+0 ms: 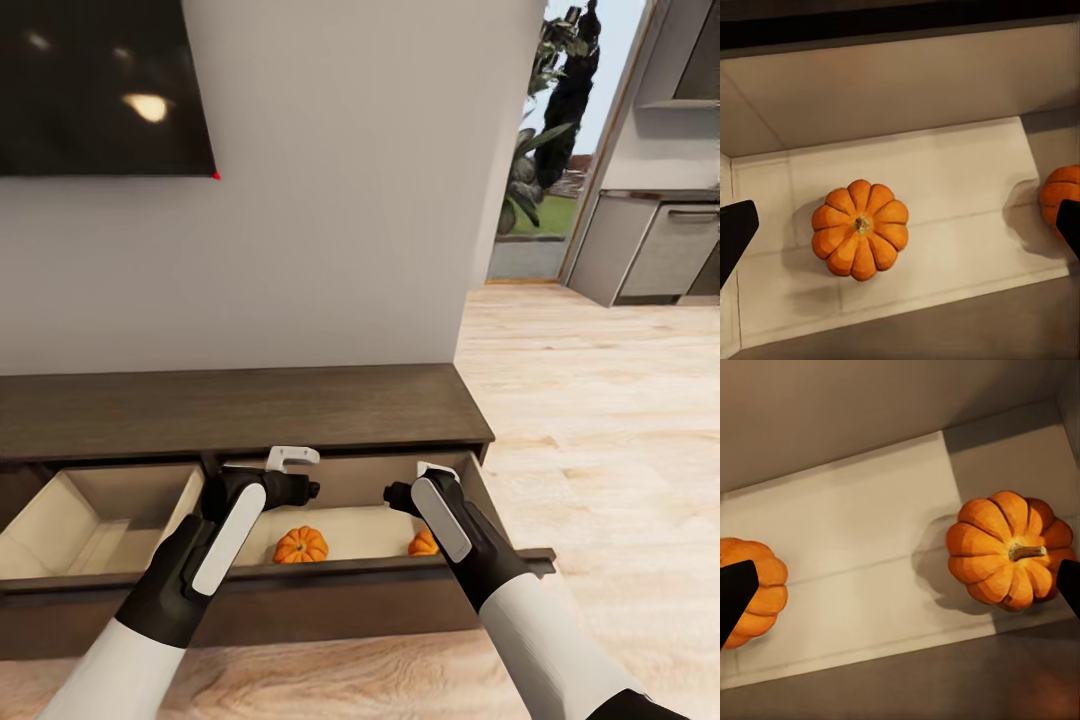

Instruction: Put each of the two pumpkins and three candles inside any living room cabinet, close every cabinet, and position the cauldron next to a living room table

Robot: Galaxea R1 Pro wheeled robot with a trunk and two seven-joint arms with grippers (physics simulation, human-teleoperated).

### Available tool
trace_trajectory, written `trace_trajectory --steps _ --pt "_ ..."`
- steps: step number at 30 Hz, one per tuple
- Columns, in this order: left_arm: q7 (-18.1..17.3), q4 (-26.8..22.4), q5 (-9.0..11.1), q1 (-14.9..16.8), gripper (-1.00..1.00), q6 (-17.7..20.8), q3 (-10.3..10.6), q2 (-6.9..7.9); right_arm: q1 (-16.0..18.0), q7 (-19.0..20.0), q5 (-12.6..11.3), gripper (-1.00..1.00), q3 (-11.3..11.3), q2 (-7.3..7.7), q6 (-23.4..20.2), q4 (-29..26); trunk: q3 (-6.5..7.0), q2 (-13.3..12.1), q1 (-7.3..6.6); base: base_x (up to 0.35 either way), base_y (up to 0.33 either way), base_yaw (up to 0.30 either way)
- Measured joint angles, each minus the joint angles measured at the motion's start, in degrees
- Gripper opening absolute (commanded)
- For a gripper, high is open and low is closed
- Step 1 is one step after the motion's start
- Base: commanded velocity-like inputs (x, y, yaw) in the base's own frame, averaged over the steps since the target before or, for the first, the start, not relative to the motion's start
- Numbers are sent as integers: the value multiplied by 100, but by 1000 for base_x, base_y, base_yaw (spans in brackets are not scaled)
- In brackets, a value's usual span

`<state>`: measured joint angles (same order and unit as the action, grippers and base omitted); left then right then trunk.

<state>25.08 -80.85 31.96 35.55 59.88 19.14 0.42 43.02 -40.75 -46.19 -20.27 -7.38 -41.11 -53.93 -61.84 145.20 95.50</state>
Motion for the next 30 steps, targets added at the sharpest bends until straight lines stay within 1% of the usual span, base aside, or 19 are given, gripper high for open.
trace_trajectory --steps 12,22,25,30 --pt "-1 -38 0 -1 100 0 0 2 0 27 -1 100 -10 -1 7 -29 266 -16 -31 -53 0 0" --pt "-1 -183 0 -16 100 1 -1 5 0 38 -1 100 -11 -2 9 -49 488 -30 -57 -10 0 0" --pt "-1 -189 0 -17 100 1 -1 6 0 39 -1 100 -10 -2 8 -50 554 -34 -63 -154 0 0" --pt "-1 -198 0 -18 100 1 -1 6 0 39 -1 100 -12 -2 10 -50 665 -40 -74 -275 0 0"
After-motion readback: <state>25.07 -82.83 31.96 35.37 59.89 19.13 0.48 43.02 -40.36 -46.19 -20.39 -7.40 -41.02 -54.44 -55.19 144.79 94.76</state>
